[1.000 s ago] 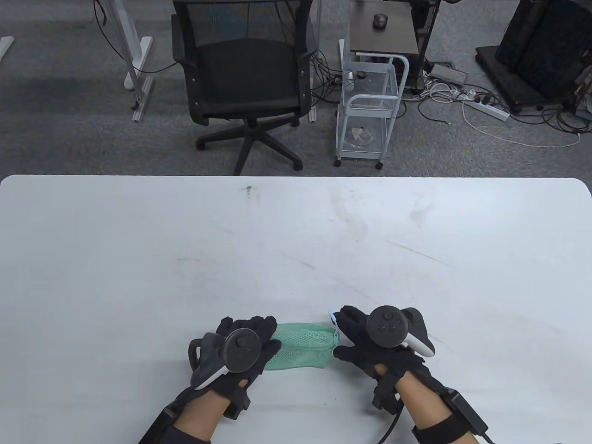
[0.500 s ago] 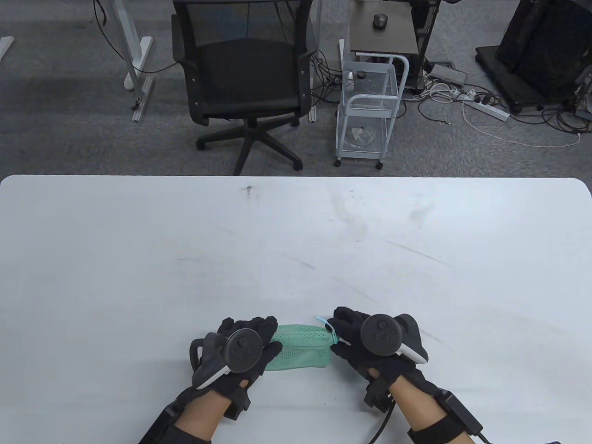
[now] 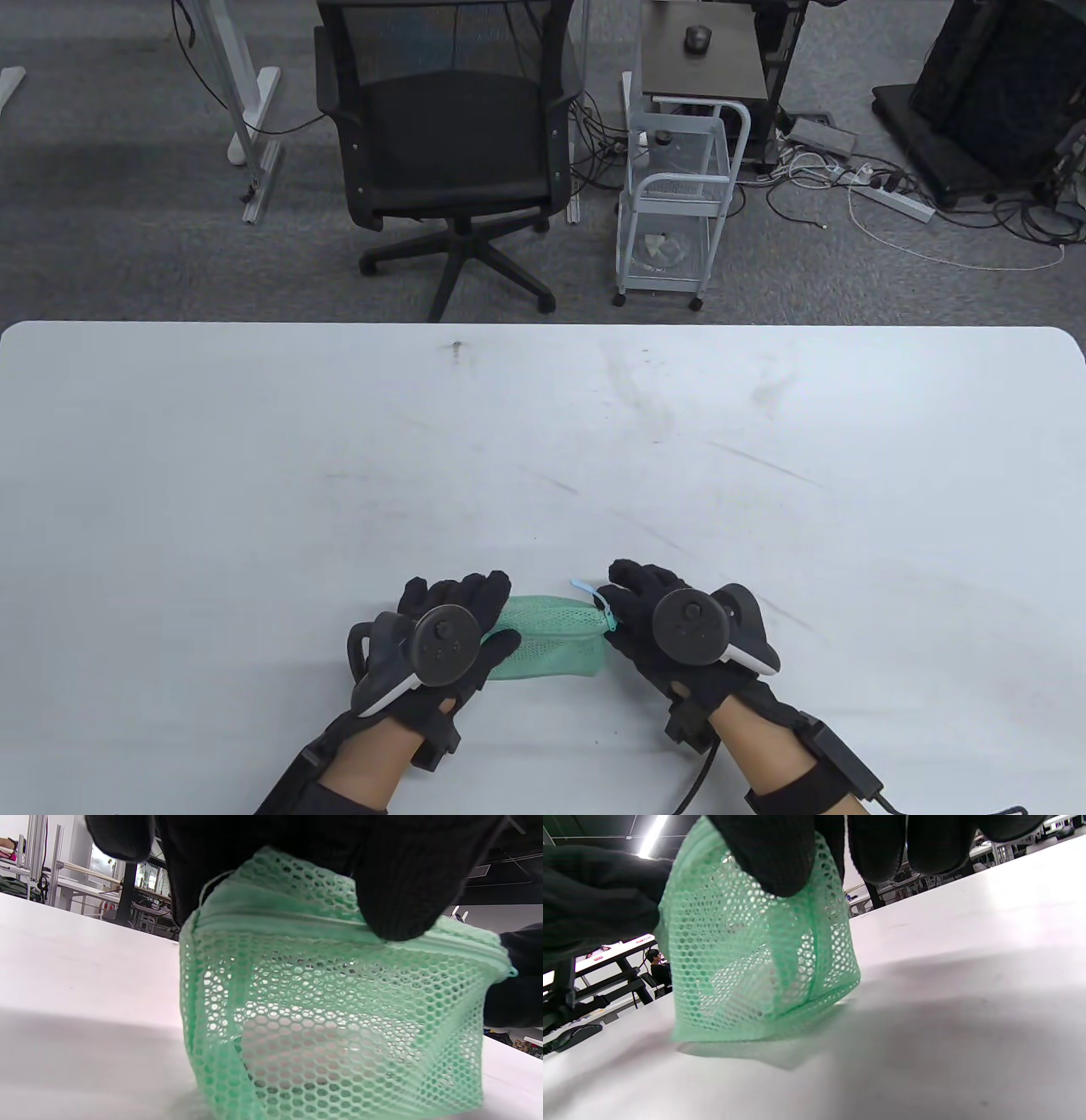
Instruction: Take cleansing milk out of the toiletry bag
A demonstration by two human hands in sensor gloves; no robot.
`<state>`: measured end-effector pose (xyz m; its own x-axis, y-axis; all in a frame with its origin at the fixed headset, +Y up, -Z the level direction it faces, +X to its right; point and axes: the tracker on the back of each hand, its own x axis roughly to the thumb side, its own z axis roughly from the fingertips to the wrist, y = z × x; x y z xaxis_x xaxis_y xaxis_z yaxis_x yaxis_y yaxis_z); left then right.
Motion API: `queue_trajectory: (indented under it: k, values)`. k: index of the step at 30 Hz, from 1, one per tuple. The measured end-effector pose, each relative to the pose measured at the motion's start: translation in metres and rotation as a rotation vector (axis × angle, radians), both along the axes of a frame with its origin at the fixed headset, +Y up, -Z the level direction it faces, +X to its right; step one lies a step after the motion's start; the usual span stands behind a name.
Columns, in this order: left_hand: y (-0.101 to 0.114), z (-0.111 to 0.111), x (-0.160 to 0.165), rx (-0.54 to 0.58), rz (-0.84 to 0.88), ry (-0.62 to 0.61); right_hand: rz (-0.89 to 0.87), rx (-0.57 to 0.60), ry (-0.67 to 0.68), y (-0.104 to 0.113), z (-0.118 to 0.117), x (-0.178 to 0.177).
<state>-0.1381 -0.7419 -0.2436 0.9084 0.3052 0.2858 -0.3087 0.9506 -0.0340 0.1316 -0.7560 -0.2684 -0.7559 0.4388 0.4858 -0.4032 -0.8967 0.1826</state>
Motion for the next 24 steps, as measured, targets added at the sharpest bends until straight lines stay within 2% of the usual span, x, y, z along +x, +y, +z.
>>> queue_trajectory:
  k: [15,24]
  values:
    - [0.013,0.020,0.027,0.150,-0.050,-0.093,0.200,0.245,0.054,0.015,0.024,-0.028]
    - [0.014,0.026,0.035,0.194,-0.080,-0.112,0.353,0.424,0.107,0.020,0.039,-0.045]
